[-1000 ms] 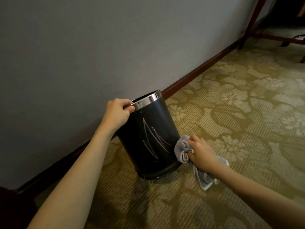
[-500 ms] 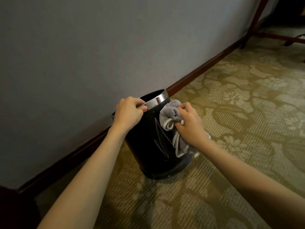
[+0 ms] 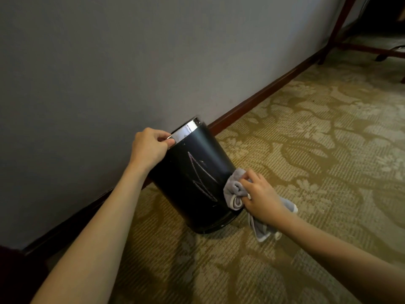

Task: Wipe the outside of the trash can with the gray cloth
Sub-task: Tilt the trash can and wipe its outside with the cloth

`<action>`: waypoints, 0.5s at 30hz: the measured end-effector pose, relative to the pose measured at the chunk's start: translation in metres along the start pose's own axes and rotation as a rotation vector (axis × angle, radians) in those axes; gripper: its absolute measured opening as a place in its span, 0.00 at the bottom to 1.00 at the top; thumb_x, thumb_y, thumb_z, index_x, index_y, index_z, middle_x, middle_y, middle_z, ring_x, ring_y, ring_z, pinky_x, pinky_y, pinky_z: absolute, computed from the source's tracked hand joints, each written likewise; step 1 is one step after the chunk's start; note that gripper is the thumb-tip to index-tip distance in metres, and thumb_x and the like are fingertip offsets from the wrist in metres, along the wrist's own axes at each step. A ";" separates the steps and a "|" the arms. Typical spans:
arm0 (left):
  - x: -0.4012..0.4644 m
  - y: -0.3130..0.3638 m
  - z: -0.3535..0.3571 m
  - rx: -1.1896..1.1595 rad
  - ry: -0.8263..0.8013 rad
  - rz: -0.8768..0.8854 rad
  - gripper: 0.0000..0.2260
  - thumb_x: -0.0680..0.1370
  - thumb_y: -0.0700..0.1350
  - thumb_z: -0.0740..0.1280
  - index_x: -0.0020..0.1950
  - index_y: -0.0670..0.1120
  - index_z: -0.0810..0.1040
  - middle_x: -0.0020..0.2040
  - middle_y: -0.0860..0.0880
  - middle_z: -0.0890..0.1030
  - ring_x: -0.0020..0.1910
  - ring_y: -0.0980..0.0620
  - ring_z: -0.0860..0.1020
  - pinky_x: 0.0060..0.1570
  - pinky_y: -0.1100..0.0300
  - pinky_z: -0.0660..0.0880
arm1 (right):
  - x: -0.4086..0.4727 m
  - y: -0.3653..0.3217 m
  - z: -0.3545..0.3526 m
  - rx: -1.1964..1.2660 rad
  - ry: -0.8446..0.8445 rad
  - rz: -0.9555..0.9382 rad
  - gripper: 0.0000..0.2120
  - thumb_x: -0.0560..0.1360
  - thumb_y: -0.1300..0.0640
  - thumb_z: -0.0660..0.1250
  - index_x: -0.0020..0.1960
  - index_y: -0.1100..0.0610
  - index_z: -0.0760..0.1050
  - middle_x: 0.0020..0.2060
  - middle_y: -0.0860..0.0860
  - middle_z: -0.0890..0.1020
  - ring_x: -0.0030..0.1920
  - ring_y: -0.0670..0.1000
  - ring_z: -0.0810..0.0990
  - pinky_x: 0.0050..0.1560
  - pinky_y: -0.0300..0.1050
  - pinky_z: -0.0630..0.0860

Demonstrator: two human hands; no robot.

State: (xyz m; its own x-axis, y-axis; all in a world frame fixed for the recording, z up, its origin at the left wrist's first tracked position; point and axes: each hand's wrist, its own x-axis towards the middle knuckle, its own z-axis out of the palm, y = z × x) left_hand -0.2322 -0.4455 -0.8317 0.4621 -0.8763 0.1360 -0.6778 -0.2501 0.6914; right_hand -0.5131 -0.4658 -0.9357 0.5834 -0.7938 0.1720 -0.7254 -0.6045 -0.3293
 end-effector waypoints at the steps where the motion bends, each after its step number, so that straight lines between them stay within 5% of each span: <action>1: -0.001 0.002 0.001 0.003 0.001 0.007 0.06 0.75 0.45 0.70 0.50 0.48 0.86 0.42 0.50 0.84 0.48 0.49 0.81 0.50 0.56 0.75 | 0.001 0.000 -0.001 0.000 0.005 0.005 0.05 0.73 0.61 0.63 0.48 0.60 0.74 0.55 0.53 0.71 0.49 0.55 0.69 0.48 0.52 0.72; 6: -0.006 0.017 0.009 0.001 -0.044 0.048 0.08 0.75 0.44 0.71 0.53 0.46 0.85 0.47 0.47 0.85 0.49 0.49 0.82 0.54 0.55 0.76 | 0.014 -0.013 -0.014 0.113 0.146 -0.019 0.05 0.72 0.63 0.66 0.47 0.62 0.75 0.50 0.55 0.73 0.46 0.56 0.72 0.45 0.53 0.72; 11: -0.015 0.040 0.026 0.086 -0.102 0.145 0.05 0.74 0.45 0.71 0.42 0.45 0.85 0.38 0.41 0.84 0.43 0.43 0.81 0.46 0.50 0.77 | 0.052 -0.036 -0.042 0.222 0.388 -0.080 0.05 0.70 0.66 0.67 0.46 0.63 0.76 0.47 0.59 0.74 0.42 0.59 0.74 0.39 0.52 0.73; 15: -0.015 0.048 0.031 0.080 -0.097 0.140 0.03 0.74 0.45 0.72 0.43 0.48 0.86 0.39 0.42 0.85 0.44 0.43 0.81 0.46 0.48 0.78 | 0.054 -0.038 -0.044 0.231 0.458 -0.124 0.08 0.69 0.65 0.66 0.48 0.61 0.77 0.48 0.59 0.74 0.43 0.58 0.74 0.39 0.49 0.71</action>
State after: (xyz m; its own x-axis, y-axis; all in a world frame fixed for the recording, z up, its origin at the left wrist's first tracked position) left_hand -0.2890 -0.4568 -0.8225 0.3054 -0.9394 0.1556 -0.7770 -0.1513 0.6110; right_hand -0.4700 -0.4888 -0.8726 0.4026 -0.6966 0.5939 -0.5316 -0.7061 -0.4678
